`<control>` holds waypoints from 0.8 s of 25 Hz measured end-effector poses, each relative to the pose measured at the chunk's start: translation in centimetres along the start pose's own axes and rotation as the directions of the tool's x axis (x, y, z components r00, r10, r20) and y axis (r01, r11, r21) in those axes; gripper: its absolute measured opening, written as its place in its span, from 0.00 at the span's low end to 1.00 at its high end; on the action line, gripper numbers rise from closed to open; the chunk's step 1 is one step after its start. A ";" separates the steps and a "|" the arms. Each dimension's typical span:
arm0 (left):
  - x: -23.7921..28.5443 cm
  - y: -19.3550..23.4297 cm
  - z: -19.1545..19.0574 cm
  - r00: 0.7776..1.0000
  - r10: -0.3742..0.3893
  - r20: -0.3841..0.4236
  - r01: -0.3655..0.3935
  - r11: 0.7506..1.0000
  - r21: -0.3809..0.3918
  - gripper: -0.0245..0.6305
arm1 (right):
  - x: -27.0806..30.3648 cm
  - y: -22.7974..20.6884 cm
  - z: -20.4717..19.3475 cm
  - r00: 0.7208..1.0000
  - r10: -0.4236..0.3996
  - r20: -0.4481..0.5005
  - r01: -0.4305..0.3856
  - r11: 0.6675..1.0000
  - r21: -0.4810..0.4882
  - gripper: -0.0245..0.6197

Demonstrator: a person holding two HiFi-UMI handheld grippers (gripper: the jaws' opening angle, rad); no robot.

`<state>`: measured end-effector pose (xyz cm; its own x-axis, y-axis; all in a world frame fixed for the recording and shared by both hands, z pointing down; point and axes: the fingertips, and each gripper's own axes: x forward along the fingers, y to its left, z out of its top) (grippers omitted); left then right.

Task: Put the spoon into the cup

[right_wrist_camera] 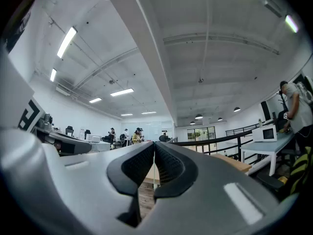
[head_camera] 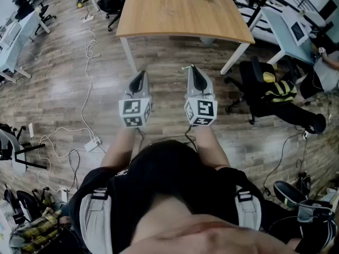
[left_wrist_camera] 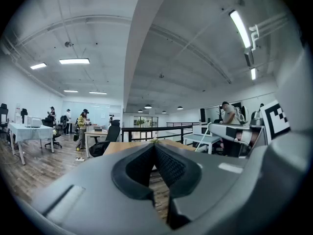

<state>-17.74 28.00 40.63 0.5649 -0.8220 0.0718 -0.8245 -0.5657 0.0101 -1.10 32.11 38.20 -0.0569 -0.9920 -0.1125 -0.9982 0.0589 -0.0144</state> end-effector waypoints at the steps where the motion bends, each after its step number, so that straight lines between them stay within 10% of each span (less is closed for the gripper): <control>1: 0.0 0.1 -0.1 1.000 0.002 -0.004 -0.002 1.000 -0.003 0.05 | 0.0 0.0 0.1 1.000 -0.001 0.001 0.001 1.000 -0.001 0.05; 20: 0.0 3.7 -0.3 0.999 -0.035 0.002 0.035 0.999 0.007 0.05 | 1.9 4.5 -0.3 1.000 0.025 -0.016 -0.025 0.999 -0.025 0.05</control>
<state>-20.75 25.93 41.01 0.5933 -0.8019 0.0697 -0.8041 -0.5944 0.0055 -5.73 30.44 38.19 -0.0823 -0.9919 -0.0969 -0.9966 0.0814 0.0131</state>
